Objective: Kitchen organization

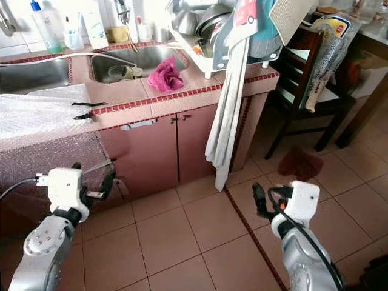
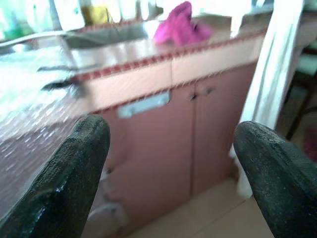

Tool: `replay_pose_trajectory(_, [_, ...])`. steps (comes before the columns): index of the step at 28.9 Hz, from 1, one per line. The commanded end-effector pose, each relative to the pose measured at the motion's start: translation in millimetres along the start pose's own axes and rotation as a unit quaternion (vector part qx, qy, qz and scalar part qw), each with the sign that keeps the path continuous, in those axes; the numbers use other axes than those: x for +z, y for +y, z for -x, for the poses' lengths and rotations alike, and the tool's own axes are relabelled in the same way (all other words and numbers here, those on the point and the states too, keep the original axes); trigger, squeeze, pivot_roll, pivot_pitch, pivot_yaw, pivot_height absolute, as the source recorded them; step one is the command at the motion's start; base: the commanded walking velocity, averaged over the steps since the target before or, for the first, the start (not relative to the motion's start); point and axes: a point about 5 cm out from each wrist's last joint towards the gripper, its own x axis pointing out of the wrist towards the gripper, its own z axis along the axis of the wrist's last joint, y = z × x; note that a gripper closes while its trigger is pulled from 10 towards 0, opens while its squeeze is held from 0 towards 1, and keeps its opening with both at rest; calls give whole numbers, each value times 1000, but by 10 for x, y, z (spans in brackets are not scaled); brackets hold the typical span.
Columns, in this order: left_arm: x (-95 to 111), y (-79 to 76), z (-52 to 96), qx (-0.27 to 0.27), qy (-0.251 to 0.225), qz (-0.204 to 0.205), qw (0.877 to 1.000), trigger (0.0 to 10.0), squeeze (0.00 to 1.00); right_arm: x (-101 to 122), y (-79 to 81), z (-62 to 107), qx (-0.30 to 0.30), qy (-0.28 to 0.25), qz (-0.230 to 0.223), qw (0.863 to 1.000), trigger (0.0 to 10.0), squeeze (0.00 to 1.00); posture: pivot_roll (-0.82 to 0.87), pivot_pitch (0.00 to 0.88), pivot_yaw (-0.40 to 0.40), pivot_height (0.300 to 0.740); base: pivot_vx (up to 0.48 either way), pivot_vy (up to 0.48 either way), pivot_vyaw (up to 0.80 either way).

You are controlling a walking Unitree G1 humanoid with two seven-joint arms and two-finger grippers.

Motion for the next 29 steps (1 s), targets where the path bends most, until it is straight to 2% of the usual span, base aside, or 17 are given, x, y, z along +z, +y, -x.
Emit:
replay_pose_trajectory(1, [-64, 101, 42, 27, 22, -3, 999, 10000, 0, 19, 38, -16, 1, 0, -9, 1000, 10000, 0, -14, 0, 11, 740, 0, 0, 800])
replay_pose_trajectory(7, [-68, 158, -14, 50, 35, -15, 998, 10000, 0, 23, 128, -82, 14, -3, -11, 1000, 10000, 0, 0, 0, 31, 740, 0, 0, 0])
replay_pose_trajectory(13, [-59, 150, -102, 61, 33, 1, 998, 10000, 0, 29, 134, -168, 6, 4, -33, 999, 10000, 0, -13, 0, 40, 740, 0, 0, 0])
replay_pose_trajectory(17, [-71, 135, -137, 57, 41, -1, 998, 10000, 0, -14, 222, -163, 16, 10, -12, 1000, 10000, 0, -10, 0, 39, 740, 0, 0, 0])
replay_pose_trajectory(21, [-96, 133, -153, 57, 51, -1, 997, 10000, 0, -74, 230, -169, -7, 17, -6, 1000, 10000, 0, -8, 0, 41, 740, 0, 0, 0])
replay_pose_trajectory(29, [-103, 112, -164, 51, 56, -3, 997, 10000, 0, -85, 294, -173, 8, 19, -12, 1000, 10000, 0, -6, 0, 42, 740, 0, 306, 0])
